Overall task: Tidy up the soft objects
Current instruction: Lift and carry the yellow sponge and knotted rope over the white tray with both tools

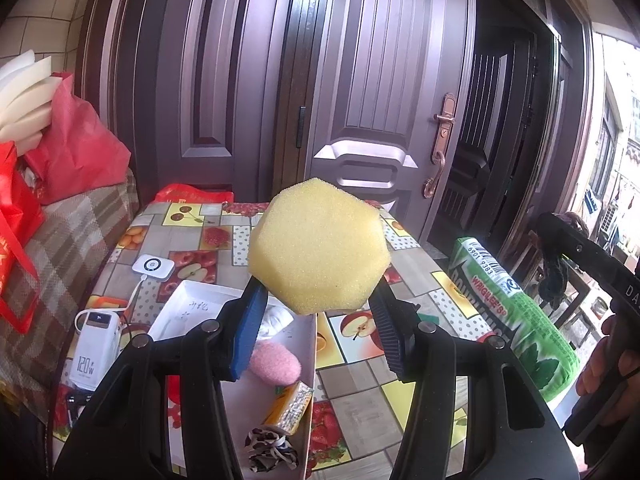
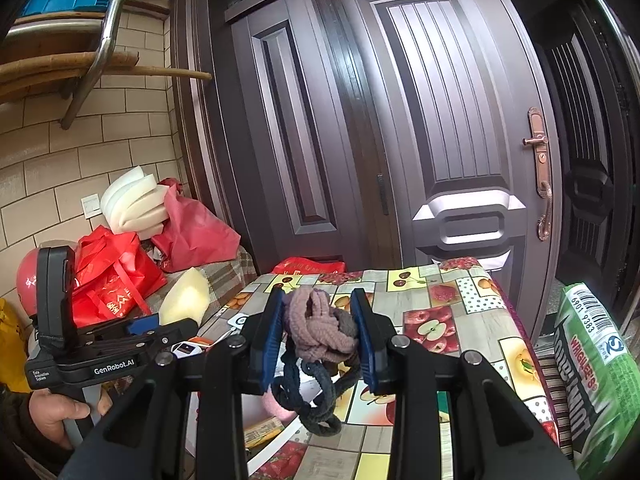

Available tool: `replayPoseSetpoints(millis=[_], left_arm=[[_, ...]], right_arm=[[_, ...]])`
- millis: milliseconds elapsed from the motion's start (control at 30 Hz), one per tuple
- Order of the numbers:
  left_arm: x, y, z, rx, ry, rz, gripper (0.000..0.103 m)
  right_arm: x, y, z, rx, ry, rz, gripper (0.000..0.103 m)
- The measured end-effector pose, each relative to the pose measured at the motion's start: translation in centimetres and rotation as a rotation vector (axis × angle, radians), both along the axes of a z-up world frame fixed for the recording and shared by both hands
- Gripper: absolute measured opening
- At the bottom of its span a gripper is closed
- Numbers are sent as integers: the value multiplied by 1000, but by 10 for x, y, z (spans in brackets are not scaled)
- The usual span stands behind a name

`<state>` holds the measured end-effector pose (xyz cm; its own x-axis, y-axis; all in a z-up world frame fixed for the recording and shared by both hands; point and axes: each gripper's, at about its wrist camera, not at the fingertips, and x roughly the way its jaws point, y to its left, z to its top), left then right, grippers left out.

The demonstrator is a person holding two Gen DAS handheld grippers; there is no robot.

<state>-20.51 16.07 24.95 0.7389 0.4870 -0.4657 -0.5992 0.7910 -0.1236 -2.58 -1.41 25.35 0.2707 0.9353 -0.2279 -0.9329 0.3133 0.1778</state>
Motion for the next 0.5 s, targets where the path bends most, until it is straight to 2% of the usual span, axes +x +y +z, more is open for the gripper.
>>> replayPoseSetpoints(millis=[500], left_arm=[[-13, 3, -2, -9, -9, 23, 52]], right_arm=[[-8, 7, -1, -12, -2, 23, 34]])
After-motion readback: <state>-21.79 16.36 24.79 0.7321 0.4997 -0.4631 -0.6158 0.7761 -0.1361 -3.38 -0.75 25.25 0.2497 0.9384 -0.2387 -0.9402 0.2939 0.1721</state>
